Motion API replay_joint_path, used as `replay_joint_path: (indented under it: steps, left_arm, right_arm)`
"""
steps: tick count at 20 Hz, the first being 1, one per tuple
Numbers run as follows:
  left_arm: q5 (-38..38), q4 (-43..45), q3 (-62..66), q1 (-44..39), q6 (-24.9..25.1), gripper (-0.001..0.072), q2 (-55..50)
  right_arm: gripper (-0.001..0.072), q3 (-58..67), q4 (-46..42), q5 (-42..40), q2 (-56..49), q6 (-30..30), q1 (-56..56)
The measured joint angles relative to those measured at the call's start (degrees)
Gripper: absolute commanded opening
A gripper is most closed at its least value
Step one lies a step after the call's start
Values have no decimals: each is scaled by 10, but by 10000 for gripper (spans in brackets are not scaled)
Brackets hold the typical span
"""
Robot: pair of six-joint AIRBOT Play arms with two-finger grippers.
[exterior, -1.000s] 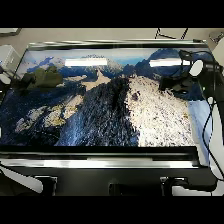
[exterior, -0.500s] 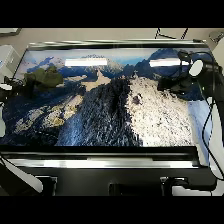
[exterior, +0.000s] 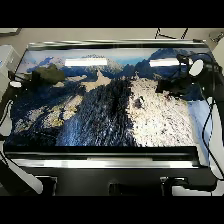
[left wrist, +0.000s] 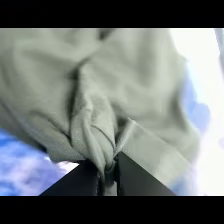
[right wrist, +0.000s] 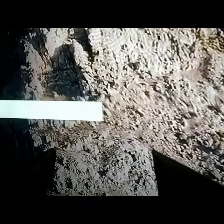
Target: Fold the clothes and pants, and hang the long-sleeved shirts on hangers.
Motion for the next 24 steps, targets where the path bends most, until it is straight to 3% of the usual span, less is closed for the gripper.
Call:
replay_joint_path:
  steps: [4, 7, 10, 12, 18, 19, 20, 21, 24]
  left_arm:
    - [-102, 25, 0, -38, 150, 19, 128]
    - [-221, 105, -5, -94, 187, 20, 244]
    - [-314, 154, -48, -185, 178, 20, 338]
    - [-328, 170, -99, -271, 151, 20, 377]
    - [-175, 169, -210, -573, 77, 35, 344]
    - [-152, 168, -215, -612, 61, 246, 325]
    - [-134, 168, -220, -648, 41, 623, 304]
    - [-122, 168, -223, -673, 26, 710, 287]
    - [-143, 173, -224, -690, -3, 710, 264]
  right_arm:
    - [673, 0, 0, 7, 22, -5, 0]
    - [673, 0, 0, 11, 50, -6, 0]
    - [673, 0, -1, 26, 77, -3, 0]
    - [673, 0, -1, 45, 96, 0, 0]
    - [674, 0, -3, 86, 148, 1, 0]
    - [674, 0, -3, 89, 155, 1, 0]
    - [674, 0, -5, 92, 159, 1, 0]
    - [674, 0, -8, 96, 162, 1, 0]
    - [674, 0, -20, 101, 164, 1, 0]
